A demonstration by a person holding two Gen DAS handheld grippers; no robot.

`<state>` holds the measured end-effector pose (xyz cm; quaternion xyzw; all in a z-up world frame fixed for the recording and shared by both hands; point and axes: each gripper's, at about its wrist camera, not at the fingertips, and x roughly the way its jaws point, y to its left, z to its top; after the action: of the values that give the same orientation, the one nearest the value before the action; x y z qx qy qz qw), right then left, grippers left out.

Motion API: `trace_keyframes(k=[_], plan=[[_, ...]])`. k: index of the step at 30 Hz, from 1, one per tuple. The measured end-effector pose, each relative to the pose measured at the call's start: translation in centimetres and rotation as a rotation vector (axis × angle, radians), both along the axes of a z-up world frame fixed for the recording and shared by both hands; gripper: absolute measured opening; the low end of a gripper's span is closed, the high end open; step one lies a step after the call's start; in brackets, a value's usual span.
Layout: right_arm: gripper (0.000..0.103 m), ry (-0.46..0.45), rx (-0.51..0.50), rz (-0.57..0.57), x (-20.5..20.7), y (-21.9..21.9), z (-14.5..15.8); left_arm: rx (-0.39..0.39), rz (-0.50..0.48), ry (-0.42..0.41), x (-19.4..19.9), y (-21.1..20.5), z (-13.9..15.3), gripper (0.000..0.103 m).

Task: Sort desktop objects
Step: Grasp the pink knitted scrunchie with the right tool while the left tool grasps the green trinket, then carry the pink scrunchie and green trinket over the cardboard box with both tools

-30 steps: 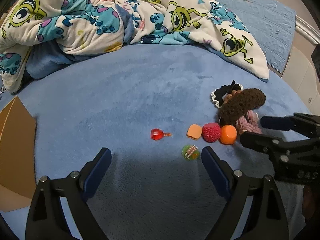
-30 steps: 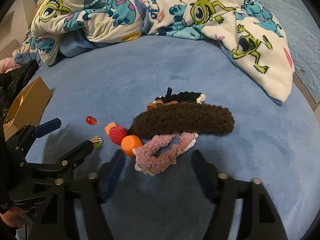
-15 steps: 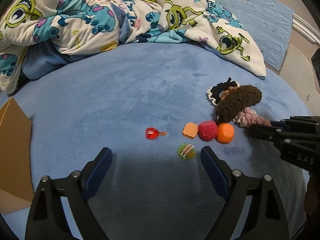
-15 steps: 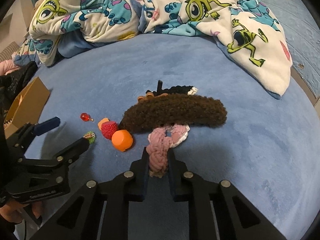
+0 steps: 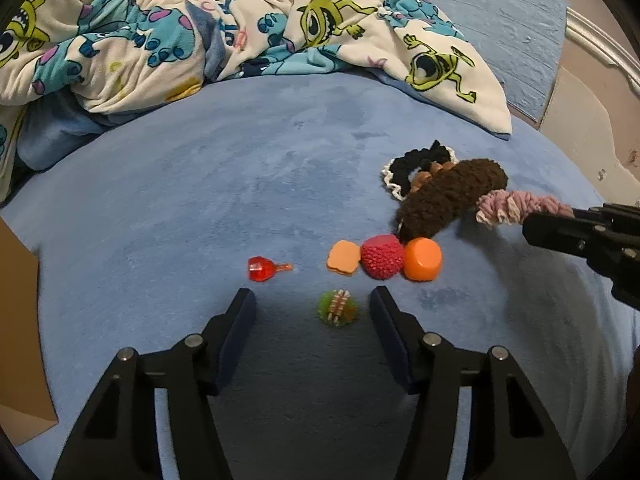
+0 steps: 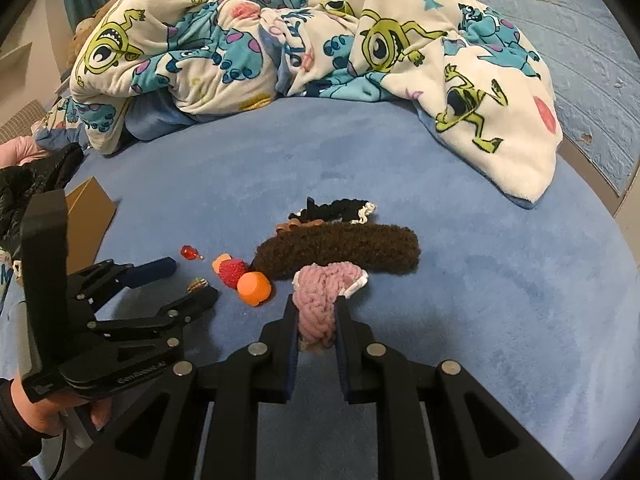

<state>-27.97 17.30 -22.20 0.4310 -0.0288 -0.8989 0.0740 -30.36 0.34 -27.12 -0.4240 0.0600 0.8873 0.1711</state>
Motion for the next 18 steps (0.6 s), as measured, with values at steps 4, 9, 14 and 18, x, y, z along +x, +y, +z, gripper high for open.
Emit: trace_keyframes(k=[4, 9, 14, 18], plan=[[0.015, 0.003, -0.007, -0.003, 0.04, 0.31, 0.18, 0.003, -0.013, -0.003, 0.11, 0.33, 0.15, 0.045], [0.015, 0.010, -0.010, -0.008, 0.08, 0.48, 0.46, 0.015, -0.005, -0.007, 0.07, 0.26, 0.24, 0.031], [0.015, 0.010, -0.012, -0.010, 0.17, 0.57, 0.58, 0.018, -0.004, -0.006, 0.14, 0.10, 0.35, 0.020], [0.015, 0.011, -0.012, -0.009, 0.21, 0.44, 0.70, 0.002, -0.004, -0.004, 0.22, 0.32, 0.42, 0.020]])
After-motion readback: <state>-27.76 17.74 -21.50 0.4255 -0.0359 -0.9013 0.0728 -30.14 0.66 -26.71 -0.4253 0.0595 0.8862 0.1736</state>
